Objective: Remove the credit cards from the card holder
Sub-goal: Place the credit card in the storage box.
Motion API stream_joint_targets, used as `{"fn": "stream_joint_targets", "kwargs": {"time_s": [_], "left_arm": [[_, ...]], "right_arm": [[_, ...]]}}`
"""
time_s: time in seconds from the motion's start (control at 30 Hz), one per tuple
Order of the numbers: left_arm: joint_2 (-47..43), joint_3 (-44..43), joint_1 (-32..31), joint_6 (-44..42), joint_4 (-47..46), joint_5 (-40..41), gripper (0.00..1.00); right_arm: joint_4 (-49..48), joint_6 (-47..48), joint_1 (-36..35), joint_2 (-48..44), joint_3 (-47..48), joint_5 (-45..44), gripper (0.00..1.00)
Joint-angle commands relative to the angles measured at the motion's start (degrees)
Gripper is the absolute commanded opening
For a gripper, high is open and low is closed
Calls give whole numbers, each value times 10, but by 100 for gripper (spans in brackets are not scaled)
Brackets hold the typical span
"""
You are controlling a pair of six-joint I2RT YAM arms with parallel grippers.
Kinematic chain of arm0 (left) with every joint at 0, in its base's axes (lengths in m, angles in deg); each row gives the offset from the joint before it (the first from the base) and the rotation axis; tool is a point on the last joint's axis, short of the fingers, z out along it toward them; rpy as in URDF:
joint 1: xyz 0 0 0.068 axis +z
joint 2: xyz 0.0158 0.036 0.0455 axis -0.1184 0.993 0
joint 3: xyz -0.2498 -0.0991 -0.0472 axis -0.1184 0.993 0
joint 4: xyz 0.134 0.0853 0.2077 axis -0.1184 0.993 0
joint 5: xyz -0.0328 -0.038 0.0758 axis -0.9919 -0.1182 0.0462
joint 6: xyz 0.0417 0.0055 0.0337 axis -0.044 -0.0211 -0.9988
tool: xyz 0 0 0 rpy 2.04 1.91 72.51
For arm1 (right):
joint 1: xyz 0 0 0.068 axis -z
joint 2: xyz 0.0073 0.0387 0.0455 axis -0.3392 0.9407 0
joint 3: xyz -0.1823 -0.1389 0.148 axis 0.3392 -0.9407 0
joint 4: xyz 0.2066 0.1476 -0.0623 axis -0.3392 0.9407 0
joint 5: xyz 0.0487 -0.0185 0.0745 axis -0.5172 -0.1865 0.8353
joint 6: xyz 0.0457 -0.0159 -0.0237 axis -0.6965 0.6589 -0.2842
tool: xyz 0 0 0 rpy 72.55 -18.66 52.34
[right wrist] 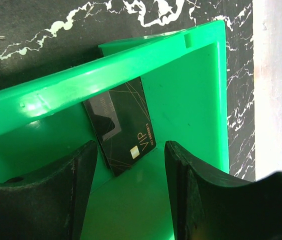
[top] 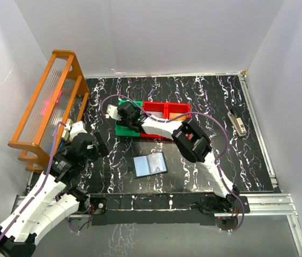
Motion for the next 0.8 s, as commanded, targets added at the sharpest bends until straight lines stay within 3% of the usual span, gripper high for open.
{"fn": "stream_joint_targets", "kwargs": {"time_s": [0.0, 0.27, 0.37, 0.43, 0.53, 0.63, 0.77], "left_arm": [[0, -11, 3, -6, 1, 2, 99], [12, -12, 3, -12, -6, -19, 99], [21, -16, 3, -16, -10, -43, 99], [27, -20, 4, -18, -15, -64, 99], [38, -20, 3, -22, -39, -108, 99], [53, -20, 3, -31, -80, -176, 99], [79, -16, 3, -48, -163, -286, 99]], "right_arm": [[-10, -36, 3, -17, 24, -33, 55], [-69, -173, 3, -120, 18, 40, 58], [-147, -255, 3, -195, -51, -27, 80], [-188, -314, 6, -254, -119, -75, 87], [-203, -430, 14, -361, -234, -98, 88], [-141, -568, 16, -461, -329, -93, 87], [-60, -701, 18, -561, -448, -8, 79]]}}
